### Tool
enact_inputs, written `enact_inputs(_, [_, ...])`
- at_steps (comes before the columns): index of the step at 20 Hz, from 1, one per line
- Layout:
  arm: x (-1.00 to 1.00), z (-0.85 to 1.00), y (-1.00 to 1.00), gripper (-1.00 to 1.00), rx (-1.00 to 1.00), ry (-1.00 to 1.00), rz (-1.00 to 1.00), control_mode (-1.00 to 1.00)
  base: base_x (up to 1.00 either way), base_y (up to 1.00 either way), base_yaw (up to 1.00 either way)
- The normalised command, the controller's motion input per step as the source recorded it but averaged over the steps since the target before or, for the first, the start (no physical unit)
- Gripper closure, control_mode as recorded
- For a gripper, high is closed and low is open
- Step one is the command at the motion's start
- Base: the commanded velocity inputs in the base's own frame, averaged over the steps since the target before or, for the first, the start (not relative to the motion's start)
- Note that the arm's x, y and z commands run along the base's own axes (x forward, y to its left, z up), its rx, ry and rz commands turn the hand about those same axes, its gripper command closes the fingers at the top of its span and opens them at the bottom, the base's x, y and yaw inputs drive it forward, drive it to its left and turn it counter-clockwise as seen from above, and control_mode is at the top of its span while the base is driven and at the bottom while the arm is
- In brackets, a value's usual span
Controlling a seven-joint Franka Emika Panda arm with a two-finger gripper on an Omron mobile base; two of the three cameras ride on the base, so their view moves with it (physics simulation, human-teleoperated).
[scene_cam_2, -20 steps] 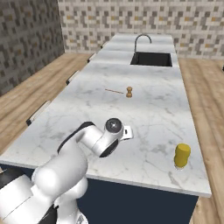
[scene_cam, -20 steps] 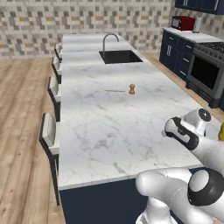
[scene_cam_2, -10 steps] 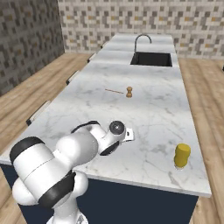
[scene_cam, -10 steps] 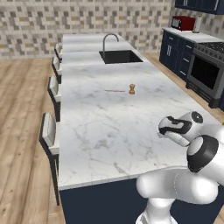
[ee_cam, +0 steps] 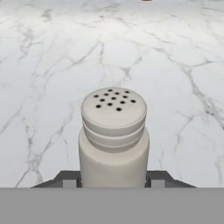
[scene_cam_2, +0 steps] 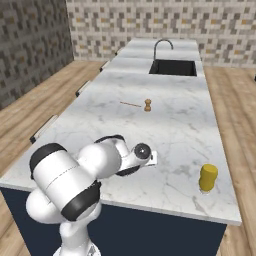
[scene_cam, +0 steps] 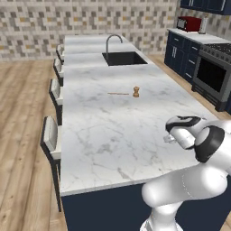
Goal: Move the shaker and mustard from the cabinet to the dining counter.
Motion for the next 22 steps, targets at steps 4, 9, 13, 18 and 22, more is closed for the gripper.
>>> enact_inputs(4, [0.08,-0.12,-0.04,1.00,0.02,0.01,0.00,-1.00,0.00,0.00,0.00])
enact_inputs(9, [0.00,-0.09,0.00,1.00,0.00,0.00,0.00,-1.00,0.00,0.00,0.00])
enact_inputs(13, [0.00,0.00,0.00,1.00,0.00,0.00,0.00,-1.00,0.00,0.00,0.00])
enact_inputs(18, [0.00,0.00,0.00,1.00,0.00,-0.01,0.01,-1.00,0.00,0.00,0.00])
enact_inputs(22, [0.00,0.00,0.00,1.00,0.00,-0.01,0.03,-1.00,0.00,0.00,0.00])
